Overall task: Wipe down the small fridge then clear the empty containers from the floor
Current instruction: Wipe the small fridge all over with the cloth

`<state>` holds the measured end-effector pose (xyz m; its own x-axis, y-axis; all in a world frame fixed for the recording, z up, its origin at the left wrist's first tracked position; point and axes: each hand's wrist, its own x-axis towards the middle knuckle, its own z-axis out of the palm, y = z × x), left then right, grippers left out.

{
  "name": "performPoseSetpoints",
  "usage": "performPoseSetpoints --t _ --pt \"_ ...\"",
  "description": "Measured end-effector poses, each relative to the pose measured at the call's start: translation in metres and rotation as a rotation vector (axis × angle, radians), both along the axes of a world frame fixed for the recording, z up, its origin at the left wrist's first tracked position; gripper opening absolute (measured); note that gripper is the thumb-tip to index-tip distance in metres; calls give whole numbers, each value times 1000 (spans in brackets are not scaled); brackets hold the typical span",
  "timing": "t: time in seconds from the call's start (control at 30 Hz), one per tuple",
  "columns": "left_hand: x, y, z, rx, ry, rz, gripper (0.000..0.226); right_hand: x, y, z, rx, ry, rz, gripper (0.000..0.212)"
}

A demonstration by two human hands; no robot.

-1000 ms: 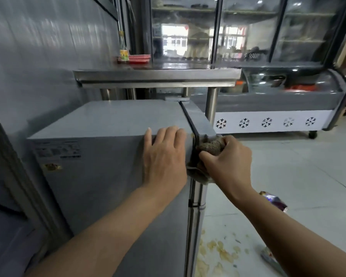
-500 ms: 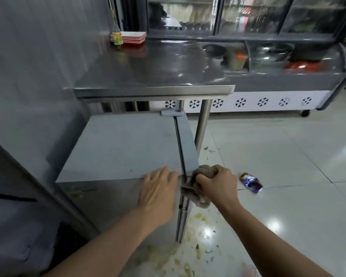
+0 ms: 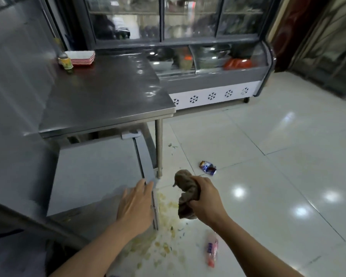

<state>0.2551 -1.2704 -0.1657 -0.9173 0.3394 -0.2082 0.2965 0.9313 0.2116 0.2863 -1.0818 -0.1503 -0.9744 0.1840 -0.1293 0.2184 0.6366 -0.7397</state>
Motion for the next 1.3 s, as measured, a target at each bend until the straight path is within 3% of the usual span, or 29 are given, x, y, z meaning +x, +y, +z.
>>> performPoseSetpoints --t 0.17,0.43,0.7,0.93,1.3 --pt "22 51 28 82 22 26 61 23 59 27 -46 40 -36 59" --pt "37 180 51 98 26 174 77 31 197 54 -48 96 31 55" --pt "36 273 55 132 -13 328 72 14 309 62 -48 95 97 54" --pt "-8 313 60 133 -20 391 75 -44 352 63 -6 87 186 57" --pt "-137 347 61 158 -40 526 80 -198 379 65 7 71 367 47"
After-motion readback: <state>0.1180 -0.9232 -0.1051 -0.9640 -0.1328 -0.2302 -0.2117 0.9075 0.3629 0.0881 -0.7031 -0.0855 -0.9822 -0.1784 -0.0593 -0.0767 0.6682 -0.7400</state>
